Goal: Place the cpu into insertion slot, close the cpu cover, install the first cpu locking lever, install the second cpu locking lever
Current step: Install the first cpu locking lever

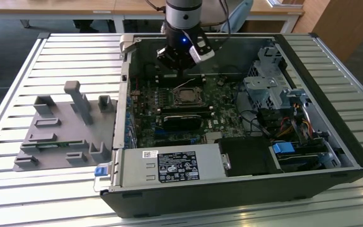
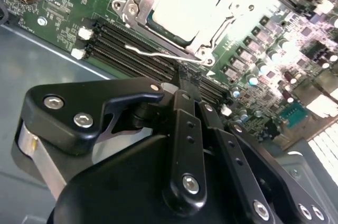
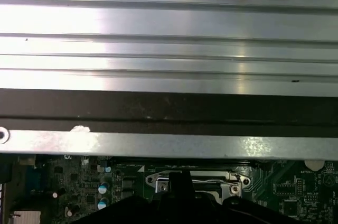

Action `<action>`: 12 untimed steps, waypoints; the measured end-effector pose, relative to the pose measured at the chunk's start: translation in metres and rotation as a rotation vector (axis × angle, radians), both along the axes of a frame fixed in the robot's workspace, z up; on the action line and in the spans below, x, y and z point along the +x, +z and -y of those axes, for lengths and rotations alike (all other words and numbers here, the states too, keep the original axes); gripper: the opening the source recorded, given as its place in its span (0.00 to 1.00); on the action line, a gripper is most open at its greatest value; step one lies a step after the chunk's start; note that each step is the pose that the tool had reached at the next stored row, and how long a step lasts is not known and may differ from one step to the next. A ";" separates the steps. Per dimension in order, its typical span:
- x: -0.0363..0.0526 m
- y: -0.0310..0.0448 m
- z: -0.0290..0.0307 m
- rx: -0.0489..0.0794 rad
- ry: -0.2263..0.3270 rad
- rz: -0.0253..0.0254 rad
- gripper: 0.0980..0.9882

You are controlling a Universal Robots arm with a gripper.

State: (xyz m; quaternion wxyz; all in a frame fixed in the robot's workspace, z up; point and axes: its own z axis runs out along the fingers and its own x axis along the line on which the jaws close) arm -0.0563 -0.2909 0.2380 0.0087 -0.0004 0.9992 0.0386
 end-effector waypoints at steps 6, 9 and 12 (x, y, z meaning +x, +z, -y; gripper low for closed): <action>0.0054 -0.0037 -0.0004 0.003 -0.006 -0.0001 0.01; 0.0074 -0.0055 -0.0007 0.003 -0.006 0.0000 0.01; 0.0094 -0.0072 -0.0008 0.003 -0.006 -0.0001 0.01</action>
